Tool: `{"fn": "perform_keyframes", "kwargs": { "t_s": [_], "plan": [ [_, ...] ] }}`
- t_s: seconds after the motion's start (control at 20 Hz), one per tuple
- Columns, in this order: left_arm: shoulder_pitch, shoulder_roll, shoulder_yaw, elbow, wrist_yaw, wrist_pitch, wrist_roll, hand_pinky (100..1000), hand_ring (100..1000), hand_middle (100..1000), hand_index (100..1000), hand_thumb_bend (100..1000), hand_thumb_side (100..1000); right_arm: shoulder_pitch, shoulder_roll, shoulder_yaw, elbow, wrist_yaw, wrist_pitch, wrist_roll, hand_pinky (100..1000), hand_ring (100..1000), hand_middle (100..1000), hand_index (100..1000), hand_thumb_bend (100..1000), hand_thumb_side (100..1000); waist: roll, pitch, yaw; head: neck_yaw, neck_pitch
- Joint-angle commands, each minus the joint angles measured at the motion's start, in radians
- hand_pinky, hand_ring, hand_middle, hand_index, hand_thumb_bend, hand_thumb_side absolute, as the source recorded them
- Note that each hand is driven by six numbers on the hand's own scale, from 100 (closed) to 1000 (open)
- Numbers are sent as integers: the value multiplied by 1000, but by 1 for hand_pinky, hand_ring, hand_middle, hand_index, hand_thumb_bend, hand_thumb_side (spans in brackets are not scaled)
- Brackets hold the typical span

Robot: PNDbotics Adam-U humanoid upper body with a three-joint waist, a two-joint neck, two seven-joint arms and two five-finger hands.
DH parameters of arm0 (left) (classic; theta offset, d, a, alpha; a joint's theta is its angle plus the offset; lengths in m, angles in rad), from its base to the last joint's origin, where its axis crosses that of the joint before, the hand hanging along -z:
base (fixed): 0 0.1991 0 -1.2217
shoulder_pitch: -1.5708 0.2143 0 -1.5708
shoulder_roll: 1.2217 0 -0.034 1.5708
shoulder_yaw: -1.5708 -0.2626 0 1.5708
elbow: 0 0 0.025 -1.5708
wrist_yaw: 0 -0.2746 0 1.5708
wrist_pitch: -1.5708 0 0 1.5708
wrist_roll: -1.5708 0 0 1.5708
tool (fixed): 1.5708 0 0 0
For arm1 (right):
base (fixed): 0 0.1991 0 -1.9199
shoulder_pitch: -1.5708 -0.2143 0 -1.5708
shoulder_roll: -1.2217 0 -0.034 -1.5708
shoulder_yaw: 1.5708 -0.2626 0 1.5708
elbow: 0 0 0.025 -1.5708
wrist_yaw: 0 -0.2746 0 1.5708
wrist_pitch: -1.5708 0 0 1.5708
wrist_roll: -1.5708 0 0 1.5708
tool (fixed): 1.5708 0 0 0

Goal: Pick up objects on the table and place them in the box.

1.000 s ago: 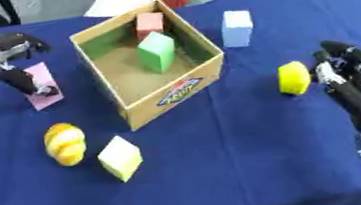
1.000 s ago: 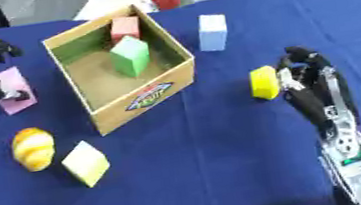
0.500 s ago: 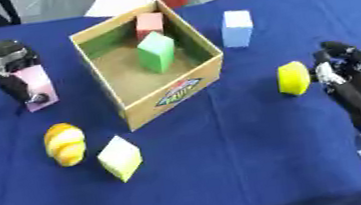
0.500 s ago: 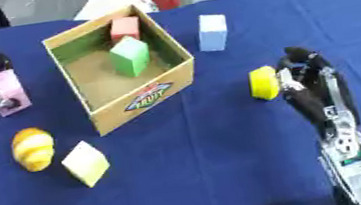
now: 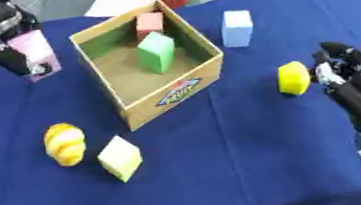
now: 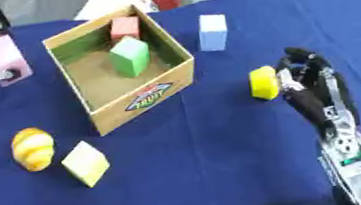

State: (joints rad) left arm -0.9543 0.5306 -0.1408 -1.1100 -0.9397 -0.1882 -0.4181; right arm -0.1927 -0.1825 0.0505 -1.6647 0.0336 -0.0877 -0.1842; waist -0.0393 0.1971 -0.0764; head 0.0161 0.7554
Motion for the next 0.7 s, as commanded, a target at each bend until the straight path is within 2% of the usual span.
{"fn": "perform_keyframes", "kwargs": {
  "t_s": [0.05,0.25,0.35,0.45,0.5,0.7],
  "plan": [
    [-38,-39,-42,-41,46,-10,29,531,408,412,647,327,142,-6,-13,2,-6,-2,-2,8,570,586,656,786,100,403,11,-30,-6,6,2],
    [-48,-111,-90,-30,50,-28,60,554,426,424,657,308,141,-7,-9,7,-6,-3,-2,14,570,586,656,786,100,403,5,-28,-25,18,1],
    [-48,-136,-104,-16,50,-37,79,590,464,462,690,315,175,-8,-7,9,-6,-3,-2,17,570,586,656,786,100,404,3,-25,-34,23,1],
    [-45,-152,-118,2,57,-52,79,666,579,574,770,357,291,-9,-4,11,-5,-4,-2,19,570,586,656,786,100,404,2,-23,-40,28,0],
    [-44,-155,-124,9,63,-62,66,727,673,677,830,456,422,-10,-3,11,-5,-4,-2,20,570,586,656,787,100,404,1,-22,-42,28,0],
    [-37,-137,-127,-4,66,-90,6,811,799,811,904,574,548,-11,-3,8,-4,-3,-2,19,570,587,656,786,100,405,2,-17,-40,28,-2]
  ]
}}
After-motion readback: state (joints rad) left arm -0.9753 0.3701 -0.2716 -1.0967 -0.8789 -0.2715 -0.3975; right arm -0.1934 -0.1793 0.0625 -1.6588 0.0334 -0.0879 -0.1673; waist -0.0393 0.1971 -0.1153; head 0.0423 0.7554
